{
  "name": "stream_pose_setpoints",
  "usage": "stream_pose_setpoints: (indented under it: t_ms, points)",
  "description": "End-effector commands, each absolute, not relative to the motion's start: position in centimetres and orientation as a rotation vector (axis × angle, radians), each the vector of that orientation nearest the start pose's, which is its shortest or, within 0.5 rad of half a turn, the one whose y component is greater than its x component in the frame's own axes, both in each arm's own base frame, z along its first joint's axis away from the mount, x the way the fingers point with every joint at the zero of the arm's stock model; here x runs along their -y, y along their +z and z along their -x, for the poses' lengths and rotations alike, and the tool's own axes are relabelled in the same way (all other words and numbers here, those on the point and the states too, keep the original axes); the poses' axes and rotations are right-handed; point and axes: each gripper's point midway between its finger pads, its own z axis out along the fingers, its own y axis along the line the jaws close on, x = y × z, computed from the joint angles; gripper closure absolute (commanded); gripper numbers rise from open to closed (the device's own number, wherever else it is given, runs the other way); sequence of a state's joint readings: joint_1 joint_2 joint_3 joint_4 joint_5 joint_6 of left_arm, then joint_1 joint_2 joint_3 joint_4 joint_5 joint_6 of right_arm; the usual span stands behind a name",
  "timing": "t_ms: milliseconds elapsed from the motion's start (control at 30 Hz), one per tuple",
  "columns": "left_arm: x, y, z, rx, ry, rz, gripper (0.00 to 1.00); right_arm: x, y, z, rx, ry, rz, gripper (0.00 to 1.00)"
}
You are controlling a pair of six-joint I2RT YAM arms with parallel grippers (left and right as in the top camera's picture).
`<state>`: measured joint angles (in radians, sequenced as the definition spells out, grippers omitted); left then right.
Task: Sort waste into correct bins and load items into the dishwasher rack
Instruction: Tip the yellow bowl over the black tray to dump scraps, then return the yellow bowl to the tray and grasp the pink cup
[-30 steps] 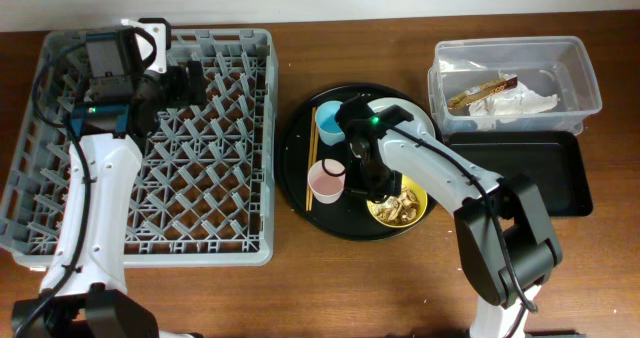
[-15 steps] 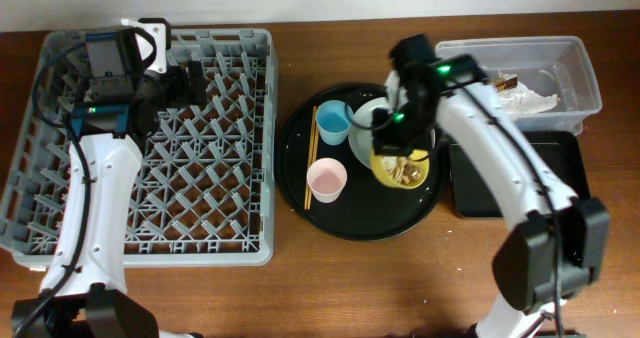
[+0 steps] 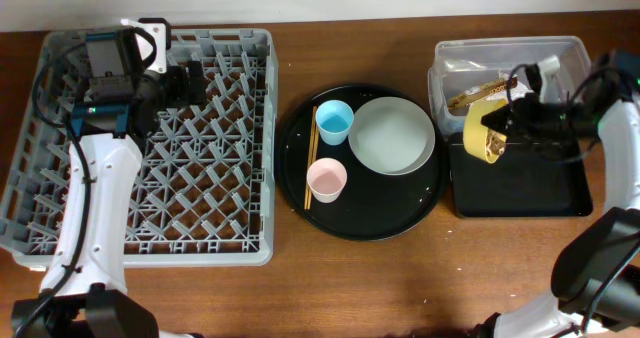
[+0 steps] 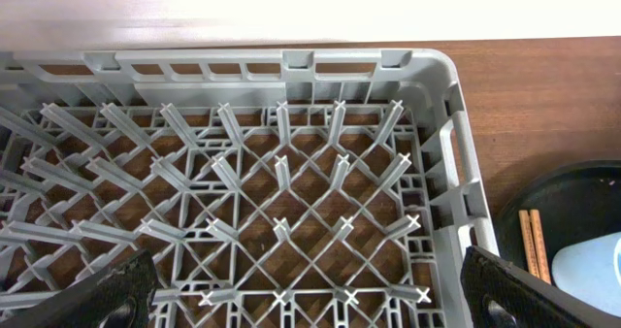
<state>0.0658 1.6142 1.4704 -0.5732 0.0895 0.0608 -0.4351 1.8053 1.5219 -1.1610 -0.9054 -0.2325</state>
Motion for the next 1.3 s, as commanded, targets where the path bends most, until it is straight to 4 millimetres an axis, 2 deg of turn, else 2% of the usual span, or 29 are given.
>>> stream_pose_setpoints:
  t_ms: [0, 100, 200, 367, 533, 667, 1067, 1200, 1267]
  points:
    - [-1.7, 24.7, -47.1, -2.268, -0.023, -0.051, 0.0, 3.1, 18.6, -37.0, -2.332, 1.256, -0.136, 0.96]
    - [-1.7, 24.7, -47.1, -2.268, -0.023, -0.051, 0.0, 4.2, 18.2, -36.2, -2.233, 1.31, -0.145, 0.96]
    - [-1.7, 24.7, -47.1, -2.268, -0.023, -0.051, 0.0, 4.9, 18.1, -36.1, -2.138, 1.342, -0.153, 0.96]
    - [-1.7, 24.7, -47.1, -2.268, -0.023, -0.051, 0.0, 6.9, 20.1, -36.0, -1.912, 1.426, -0.188, 0.96]
    - [-1.7, 24.7, -47.1, -2.268, -0.023, -0.051, 0.0, 7.9, 20.2, -36.3, -1.809, 1.506, -0.228, 0.96]
    - [-1.7, 24.7, -47.1, -2.268, -0.023, -0.051, 0.0, 7.9, 20.0, -36.3, -1.823, 1.584, -0.334, 0.96]
    - [-1.7, 24.7, -47.1, -2.268, -0.023, -0.051, 0.0, 7.7, 20.0, -36.0, -1.835, 1.682, -0.477, 0.96]
    - [-1.7, 24.7, -47.1, -2.268, -0.023, -0.051, 0.0, 7.2, 21.0, -35.5, -1.836, 1.688, -0.479, 0.96]
    - [-1.7, 24.7, -47.1, -2.268, -0.023, -0.051, 0.0, 6.7, 22.4, -34.9, -1.836, 1.677, -0.464, 0.96]
